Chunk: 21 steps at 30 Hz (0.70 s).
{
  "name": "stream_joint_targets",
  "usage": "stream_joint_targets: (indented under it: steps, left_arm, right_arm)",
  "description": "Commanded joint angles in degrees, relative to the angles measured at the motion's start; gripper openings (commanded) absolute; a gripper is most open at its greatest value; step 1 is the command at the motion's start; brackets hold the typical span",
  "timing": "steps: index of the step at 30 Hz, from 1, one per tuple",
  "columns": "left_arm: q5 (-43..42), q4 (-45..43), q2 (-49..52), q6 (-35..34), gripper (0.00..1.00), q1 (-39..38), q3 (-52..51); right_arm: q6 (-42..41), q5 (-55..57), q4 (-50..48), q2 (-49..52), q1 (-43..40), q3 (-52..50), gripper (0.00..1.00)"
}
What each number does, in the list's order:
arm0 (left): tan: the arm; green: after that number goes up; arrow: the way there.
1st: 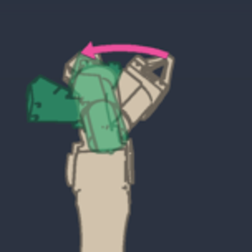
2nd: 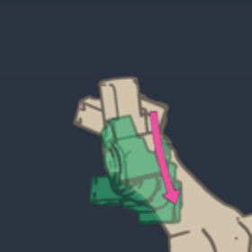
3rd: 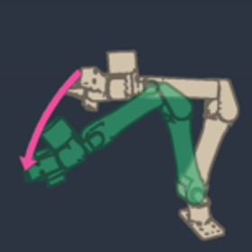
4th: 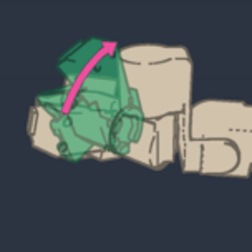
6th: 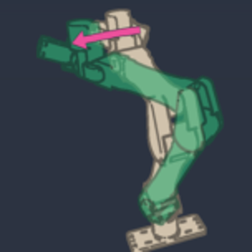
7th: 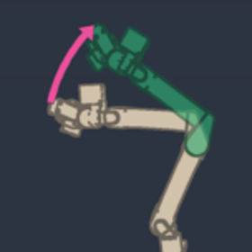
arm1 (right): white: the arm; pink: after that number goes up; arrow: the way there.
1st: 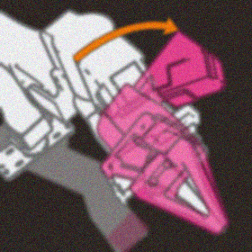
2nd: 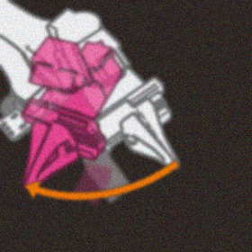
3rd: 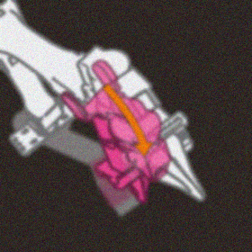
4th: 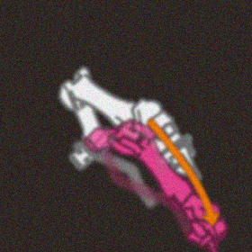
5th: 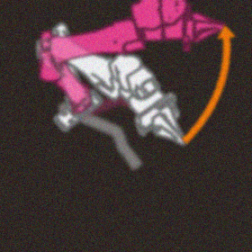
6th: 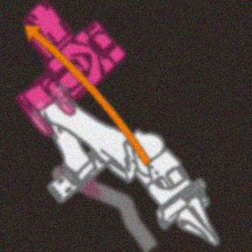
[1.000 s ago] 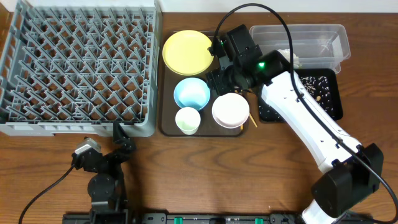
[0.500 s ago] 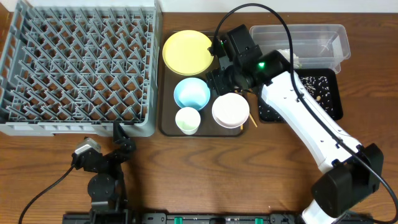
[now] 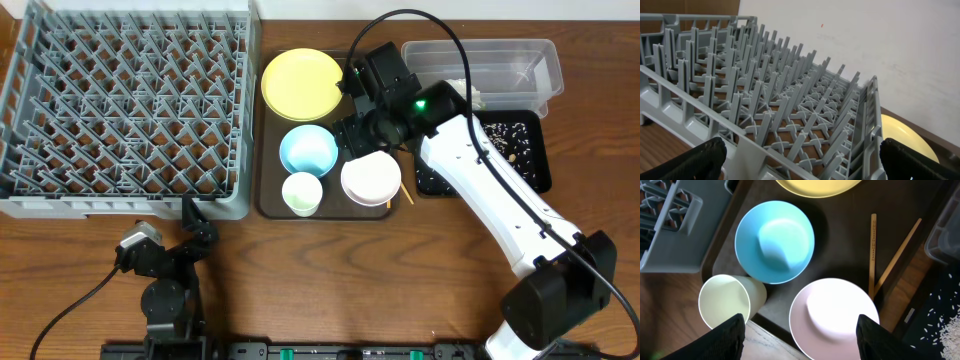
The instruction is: Sort waste into correct bins and load items into the dishwasher
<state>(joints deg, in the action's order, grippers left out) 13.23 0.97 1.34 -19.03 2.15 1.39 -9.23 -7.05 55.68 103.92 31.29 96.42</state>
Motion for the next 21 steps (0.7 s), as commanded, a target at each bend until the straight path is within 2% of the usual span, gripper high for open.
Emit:
stream_joint_targets:
  steps: [1, 12, 21]
  left_arm:
    - [1.11, 1.95, 0.02, 0.98, 1.00, -0.24, -1.14]
    - [1.11, 1.95, 0.02, 1.01, 1.00, -0.24, -1.14]
    - [-0.85, 0.85, 0.02, 0.83, 1.00, -0.24, -1.01]
  right_arm:
    - [-1.01, 0.13, -0.24, -0.83, 0.39, 0.55, 0.70]
    - [-0.98, -0.76, 1.84, -0.85, 0.39, 0.55, 0.70]
    - [-0.98, 0.63, 1.60, -0.98, 0.02, 0.55, 0.75]
